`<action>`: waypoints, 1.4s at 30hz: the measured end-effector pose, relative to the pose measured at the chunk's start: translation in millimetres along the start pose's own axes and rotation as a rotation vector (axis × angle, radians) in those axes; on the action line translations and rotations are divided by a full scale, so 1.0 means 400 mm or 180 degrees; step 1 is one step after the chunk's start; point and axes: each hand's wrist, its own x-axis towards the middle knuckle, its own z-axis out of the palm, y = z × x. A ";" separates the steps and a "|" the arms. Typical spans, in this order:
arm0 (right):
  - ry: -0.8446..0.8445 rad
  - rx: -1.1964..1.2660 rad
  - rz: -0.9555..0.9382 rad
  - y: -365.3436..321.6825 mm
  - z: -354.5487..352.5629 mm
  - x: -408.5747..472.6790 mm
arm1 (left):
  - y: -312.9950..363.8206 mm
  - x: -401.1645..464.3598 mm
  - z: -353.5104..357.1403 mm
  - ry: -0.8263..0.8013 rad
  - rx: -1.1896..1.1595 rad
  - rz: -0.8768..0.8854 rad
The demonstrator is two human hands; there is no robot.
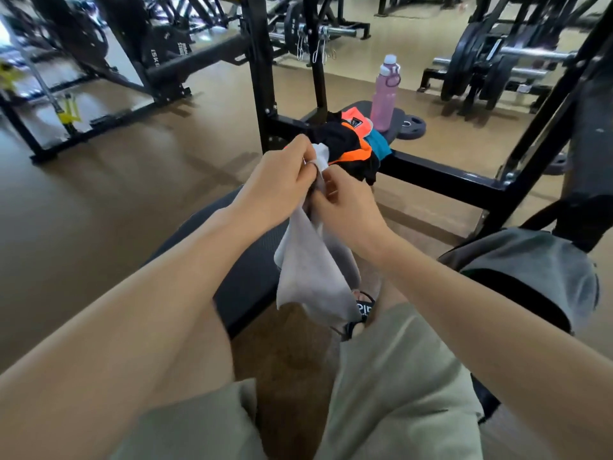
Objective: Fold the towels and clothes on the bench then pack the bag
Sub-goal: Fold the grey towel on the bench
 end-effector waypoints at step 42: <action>-0.0529 0.1387 0.2131 0.006 0.120 0.002 | -0.143 -0.176 0.104 -0.0235 0.0334 0.0078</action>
